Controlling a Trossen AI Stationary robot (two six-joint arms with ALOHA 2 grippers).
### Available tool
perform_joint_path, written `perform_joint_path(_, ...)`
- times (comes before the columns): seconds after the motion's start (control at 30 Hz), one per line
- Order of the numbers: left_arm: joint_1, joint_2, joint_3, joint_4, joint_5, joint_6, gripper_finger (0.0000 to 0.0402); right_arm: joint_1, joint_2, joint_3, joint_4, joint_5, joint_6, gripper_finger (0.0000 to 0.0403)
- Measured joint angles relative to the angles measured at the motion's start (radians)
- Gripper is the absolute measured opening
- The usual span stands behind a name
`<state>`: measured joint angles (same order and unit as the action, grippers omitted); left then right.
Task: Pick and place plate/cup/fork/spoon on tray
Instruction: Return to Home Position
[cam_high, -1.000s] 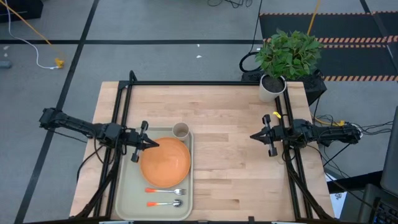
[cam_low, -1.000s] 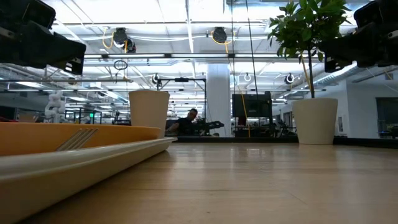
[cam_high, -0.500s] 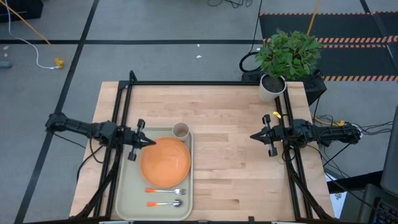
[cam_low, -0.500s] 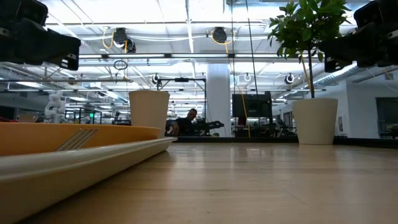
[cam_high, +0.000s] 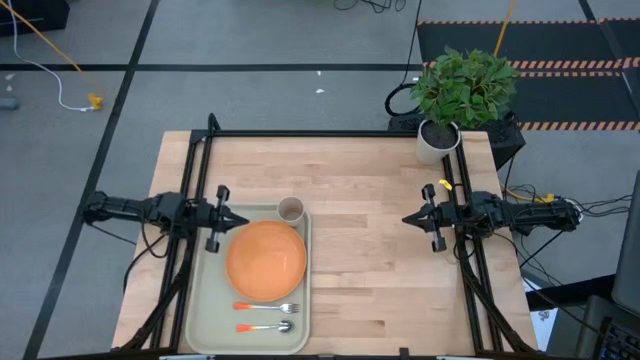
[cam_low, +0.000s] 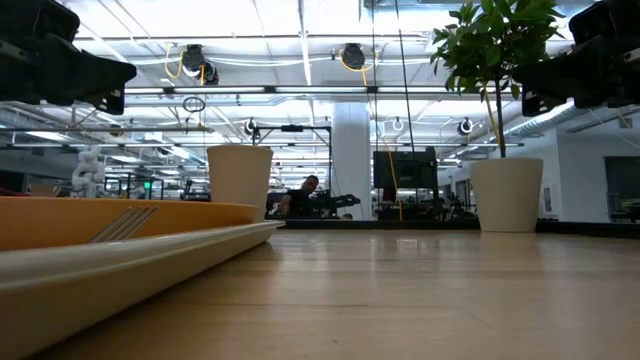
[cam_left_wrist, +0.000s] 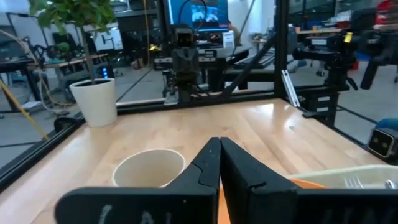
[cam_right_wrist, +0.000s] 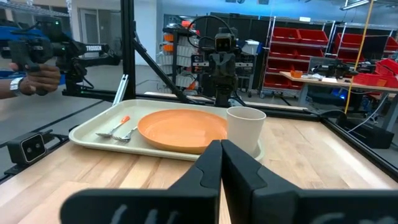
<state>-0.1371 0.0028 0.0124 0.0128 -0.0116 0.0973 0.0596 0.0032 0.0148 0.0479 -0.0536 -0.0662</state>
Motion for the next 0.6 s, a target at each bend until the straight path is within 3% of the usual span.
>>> perform_joint_path(0.6,0.022,0.003,-0.002,0.006,0.011,-0.024,0.0020,0.000,0.000,0.000,0.000,0.000,0.001,0.0000)
